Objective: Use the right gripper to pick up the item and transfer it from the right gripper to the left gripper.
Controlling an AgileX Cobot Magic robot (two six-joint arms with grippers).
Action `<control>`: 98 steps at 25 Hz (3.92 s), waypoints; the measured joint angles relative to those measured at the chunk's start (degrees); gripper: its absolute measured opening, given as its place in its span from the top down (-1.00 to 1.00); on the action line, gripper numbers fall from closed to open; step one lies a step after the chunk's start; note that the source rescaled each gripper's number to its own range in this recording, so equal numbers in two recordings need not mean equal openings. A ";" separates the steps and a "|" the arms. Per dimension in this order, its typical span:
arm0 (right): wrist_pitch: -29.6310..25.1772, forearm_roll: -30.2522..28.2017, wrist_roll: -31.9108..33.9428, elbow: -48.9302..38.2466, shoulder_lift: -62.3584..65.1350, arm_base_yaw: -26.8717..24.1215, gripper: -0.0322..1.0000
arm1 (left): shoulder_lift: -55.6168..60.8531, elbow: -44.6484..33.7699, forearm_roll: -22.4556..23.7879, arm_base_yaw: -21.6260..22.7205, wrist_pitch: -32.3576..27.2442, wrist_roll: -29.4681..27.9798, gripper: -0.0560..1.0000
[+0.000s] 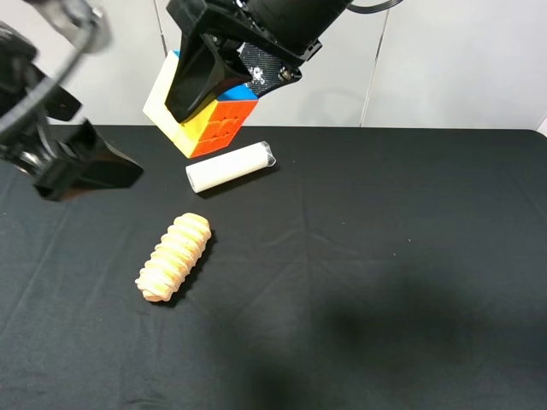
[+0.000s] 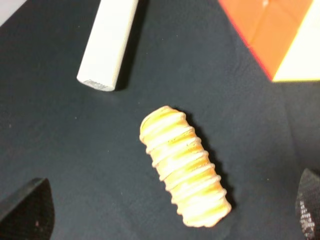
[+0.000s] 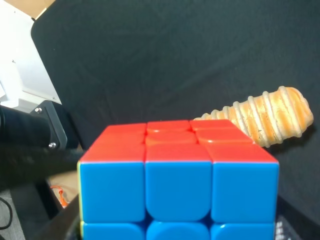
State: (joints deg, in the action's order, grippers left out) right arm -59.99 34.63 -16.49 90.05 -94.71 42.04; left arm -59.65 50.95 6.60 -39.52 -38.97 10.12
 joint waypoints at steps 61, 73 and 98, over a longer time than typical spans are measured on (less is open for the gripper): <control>3.85 -1.73 4.34 0.06 0.00 0.01 -0.81 | -4.89 0.29 19.63 -12.59 14.52 -19.18 0.89; 1.32 -3.09 2.48 9.11 0.00 -1.26 -0.99 | -4.94 0.29 19.63 -12.59 14.34 -19.18 0.89; -9.63 -23.33 11.20 14.90 9.38 -15.13 -0.99 | -4.94 0.29 19.63 -12.59 14.27 -19.18 0.89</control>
State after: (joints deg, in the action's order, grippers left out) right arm -69.62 11.30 -5.30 104.94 -85.32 26.91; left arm -64.59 51.25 26.23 -52.11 -24.70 -9.07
